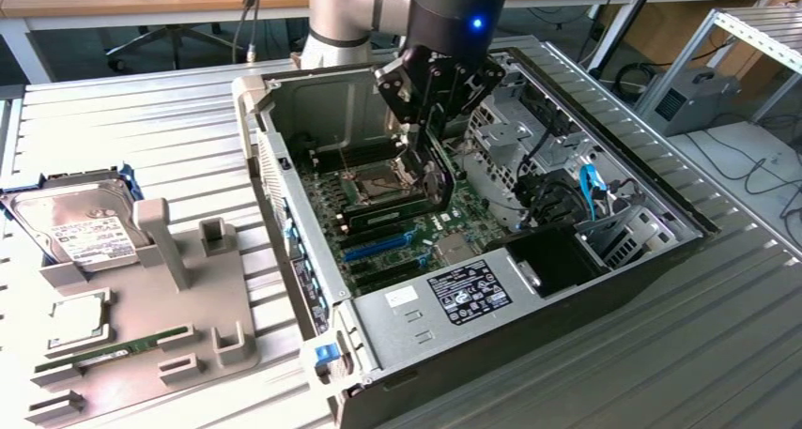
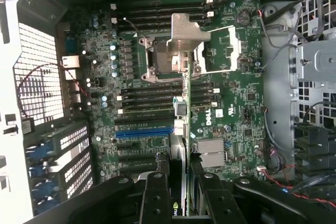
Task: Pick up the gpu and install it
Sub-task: 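Pick up the gpu and move the gpu toward the slot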
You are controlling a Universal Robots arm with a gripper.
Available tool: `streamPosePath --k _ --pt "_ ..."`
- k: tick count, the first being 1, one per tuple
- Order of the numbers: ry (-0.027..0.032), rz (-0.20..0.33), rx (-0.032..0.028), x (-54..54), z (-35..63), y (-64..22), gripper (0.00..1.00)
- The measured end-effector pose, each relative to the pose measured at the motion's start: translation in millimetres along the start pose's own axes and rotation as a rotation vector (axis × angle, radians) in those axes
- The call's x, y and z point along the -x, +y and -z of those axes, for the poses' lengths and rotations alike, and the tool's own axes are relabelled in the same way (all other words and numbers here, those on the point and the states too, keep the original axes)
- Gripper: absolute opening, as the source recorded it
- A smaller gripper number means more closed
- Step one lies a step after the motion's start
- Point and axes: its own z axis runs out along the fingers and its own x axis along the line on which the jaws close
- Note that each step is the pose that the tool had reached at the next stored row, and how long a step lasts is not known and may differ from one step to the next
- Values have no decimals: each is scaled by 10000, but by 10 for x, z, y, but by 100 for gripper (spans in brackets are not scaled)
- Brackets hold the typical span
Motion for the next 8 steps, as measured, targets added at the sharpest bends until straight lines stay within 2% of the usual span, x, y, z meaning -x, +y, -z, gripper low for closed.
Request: streamPosePath --k 8 --pt "2 0 -1 126 -34 12 26"
